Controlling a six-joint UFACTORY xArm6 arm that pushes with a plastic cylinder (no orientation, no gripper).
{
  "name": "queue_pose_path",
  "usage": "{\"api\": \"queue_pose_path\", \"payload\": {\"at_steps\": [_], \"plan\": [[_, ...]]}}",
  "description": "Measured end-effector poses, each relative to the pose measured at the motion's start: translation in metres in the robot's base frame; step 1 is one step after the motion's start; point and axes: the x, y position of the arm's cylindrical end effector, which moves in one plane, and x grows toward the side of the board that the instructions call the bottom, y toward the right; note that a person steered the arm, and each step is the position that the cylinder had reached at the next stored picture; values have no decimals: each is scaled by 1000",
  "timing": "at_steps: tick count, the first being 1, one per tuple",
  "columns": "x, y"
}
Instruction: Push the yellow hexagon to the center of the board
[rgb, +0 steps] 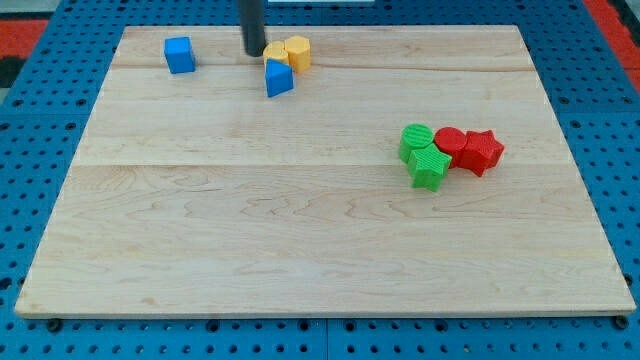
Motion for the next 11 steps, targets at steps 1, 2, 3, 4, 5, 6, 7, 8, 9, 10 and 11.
{"api": "queue_pose_path", "payload": {"at_steps": [1,2,3,4,5,6,7,8,9,10,11], "plan": [[-6,32],[11,58],[33,75],[7,85],[37,106],[93,59],[127,52],[97,110],[39,100],[-7,71],[-4,3]]}}
